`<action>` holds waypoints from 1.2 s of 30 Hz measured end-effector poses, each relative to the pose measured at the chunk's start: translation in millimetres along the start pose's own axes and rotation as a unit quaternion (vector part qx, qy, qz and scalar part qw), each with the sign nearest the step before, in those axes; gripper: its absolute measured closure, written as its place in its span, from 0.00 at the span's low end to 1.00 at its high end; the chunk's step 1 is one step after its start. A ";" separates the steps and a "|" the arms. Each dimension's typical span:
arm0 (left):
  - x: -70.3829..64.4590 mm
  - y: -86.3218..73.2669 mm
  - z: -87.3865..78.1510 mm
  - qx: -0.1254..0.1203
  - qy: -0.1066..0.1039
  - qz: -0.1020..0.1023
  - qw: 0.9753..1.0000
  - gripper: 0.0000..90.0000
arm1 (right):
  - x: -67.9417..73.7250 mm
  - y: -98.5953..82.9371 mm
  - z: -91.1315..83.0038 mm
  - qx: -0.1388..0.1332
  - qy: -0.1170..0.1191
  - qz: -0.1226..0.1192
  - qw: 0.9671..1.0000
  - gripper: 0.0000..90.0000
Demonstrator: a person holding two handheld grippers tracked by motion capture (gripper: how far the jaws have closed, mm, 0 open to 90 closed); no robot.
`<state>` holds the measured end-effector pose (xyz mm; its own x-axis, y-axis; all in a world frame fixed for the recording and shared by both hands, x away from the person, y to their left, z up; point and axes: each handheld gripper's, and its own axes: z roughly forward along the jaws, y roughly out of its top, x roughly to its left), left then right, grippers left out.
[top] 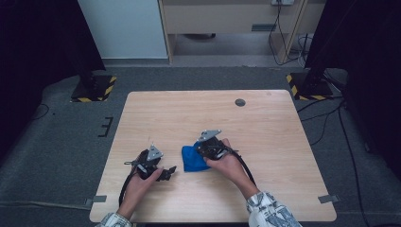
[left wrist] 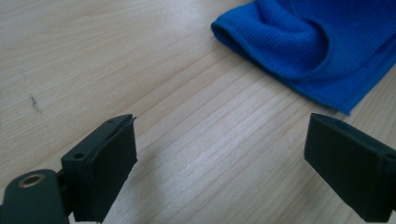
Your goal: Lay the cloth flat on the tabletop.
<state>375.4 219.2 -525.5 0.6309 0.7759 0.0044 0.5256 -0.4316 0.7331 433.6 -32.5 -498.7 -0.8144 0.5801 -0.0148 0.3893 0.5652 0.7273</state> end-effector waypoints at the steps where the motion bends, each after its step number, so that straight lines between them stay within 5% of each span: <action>1: -1.1 0.9 -0.6 -0.003 0.000 0.001 1.000 0.10 | 0.0 0.0 0.0 0.000 0.000 0.000 1.000 0.98; 8: -5.9 4.0 -1.4 -0.012 -0.014 -0.008 1.000 0.12 | -2.3 3.8 -8.7 -0.020 -0.001 0.008 1.000 0.98; 17: -17.4 10.8 1.1 -0.024 -0.032 -0.007 0.999 0.15 | -14.8 19.5 -40.3 -0.062 -0.019 0.017 0.998 0.98; 25: -28.3 15.9 12.6 -0.024 -0.054 -0.015 0.998 0.23 | -27.5 19.8 -50.6 -0.069 -0.030 0.029 0.997 0.98; 36: -45.8 19.7 30.5 0.002 -0.054 0.008 0.998 0.34 | -32.0 14.6 -55.3 -0.069 -0.032 0.029 0.997 0.98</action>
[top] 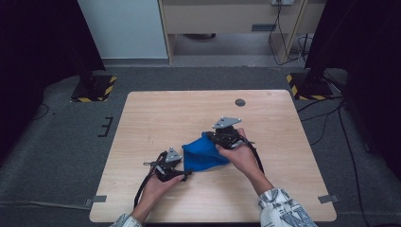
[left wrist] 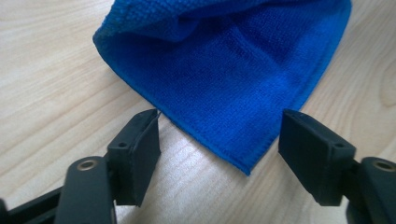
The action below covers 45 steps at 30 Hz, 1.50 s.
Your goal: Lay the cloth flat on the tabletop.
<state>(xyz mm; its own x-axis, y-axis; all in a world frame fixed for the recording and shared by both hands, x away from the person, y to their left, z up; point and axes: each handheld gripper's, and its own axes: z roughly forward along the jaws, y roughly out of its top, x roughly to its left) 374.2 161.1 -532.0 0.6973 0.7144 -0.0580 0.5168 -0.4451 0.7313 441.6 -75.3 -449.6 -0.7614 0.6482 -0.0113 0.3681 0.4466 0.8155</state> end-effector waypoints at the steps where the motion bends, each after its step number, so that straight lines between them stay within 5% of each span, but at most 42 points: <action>1: -0.4 0.0 0.3 -0.001 0.002 0.002 1.000 0.36 | -0.1 -0.2 -0.3 0.000 0.000 0.000 1.000 0.98; 6: -0.1 -1.5 -1.0 -0.004 0.016 0.018 1.000 0.49 | -2.1 -1.1 -2.2 -0.003 -0.004 0.002 1.000 0.98; 14: 7.3 -2.8 -2.7 -0.013 0.016 0.017 1.000 0.85 | -7.0 -2.6 -4.8 -0.004 -0.006 0.007 1.000 0.98; 18: 10.3 -2.7 -2.4 -0.014 0.014 0.013 1.000 0.95 | -7.5 -2.4 -4.9 -0.005 -0.006 0.007 1.000 0.98; 25: 13.4 -1.1 -9.9 -0.011 0.016 0.006 1.000 0.98 | -9.7 0.7 -10.3 -0.014 -0.007 0.006 1.000 0.98; 36: 24.4 4.8 -28.9 -0.055 0.024 -0.027 0.998 0.98 | -29.2 -1.2 -34.4 -0.042 -0.021 0.025 0.999 0.98; 45: 26.8 23.8 -35.5 -0.073 0.026 -0.028 0.997 0.98 | -42.7 -4.4 -51.2 -0.061 -0.031 0.037 0.997 0.98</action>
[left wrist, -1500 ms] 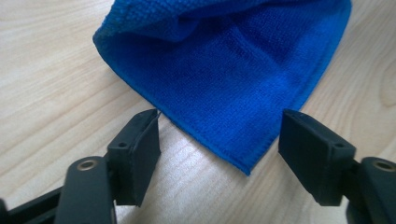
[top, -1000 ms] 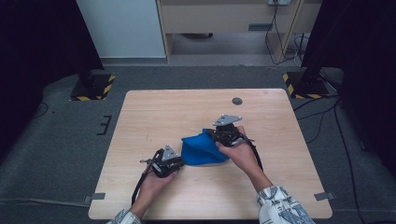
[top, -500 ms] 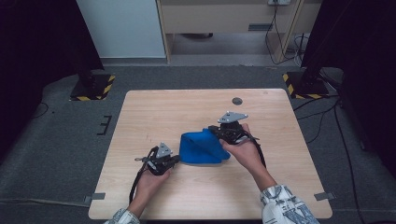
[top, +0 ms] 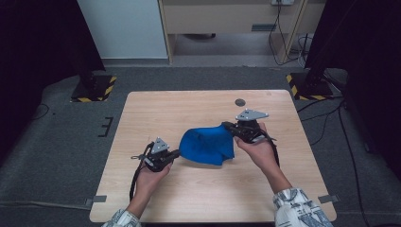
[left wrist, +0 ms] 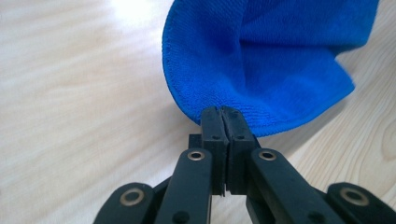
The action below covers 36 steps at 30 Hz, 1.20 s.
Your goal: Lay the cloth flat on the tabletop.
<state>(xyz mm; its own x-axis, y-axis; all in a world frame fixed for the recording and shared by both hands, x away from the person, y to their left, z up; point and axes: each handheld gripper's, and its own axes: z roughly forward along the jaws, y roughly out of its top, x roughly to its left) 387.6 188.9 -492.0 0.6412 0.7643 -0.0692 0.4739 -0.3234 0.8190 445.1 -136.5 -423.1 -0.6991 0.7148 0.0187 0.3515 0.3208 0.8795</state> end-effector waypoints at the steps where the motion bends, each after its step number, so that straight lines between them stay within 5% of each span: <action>1: 0.7 4.9 0.2 -0.003 0.000 0.000 1.000 0.98 | -2.1 -0.3 -1.7 -0.003 -0.003 0.001 1.000 0.98; 16: 9.0 52.1 13.5 0.005 0.010 0.002 1.000 0.98 | -23.4 0.5 -8.0 -0.014 -0.024 0.017 0.999 0.98; 36: 10.5 76.7 21.9 0.009 0.020 0.007 1.000 0.98 | -44.3 -2.6 -18.9 -0.021 -0.049 0.030 0.998 0.98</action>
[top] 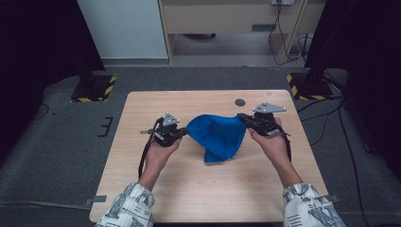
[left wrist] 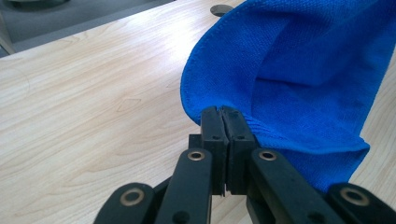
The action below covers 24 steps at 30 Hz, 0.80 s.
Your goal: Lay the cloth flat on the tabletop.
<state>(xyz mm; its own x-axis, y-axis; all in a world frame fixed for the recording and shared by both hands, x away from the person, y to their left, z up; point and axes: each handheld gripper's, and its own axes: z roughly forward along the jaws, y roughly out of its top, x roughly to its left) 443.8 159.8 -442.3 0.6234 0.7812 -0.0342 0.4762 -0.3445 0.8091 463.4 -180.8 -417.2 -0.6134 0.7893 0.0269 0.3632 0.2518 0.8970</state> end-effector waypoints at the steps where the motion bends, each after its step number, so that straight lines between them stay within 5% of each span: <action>1: 0.0 0.8 -0.3 -0.001 0.000 0.000 1.000 0.98 | -1.4 -0.1 -0.9 -0.002 -0.002 -0.001 1.000 0.98; 9: -1.1 13.7 -5.6 -0.011 0.002 0.009 1.000 0.98 | -0.8 0.4 -7.9 -0.008 -0.003 -0.003 1.000 0.98; 24: 6.5 24.3 -22.7 -0.034 0.004 -0.003 0.999 0.98 | -4.7 3.6 -25.1 -0.018 -0.008 -0.006 1.000 0.98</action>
<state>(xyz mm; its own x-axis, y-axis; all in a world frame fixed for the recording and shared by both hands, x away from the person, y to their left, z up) 445.4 168.3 -409.6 0.6161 0.7869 -0.0349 0.4361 -0.3039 0.8470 450.0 -197.7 -403.0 -0.6063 0.7952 0.0099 0.3307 0.2408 0.9125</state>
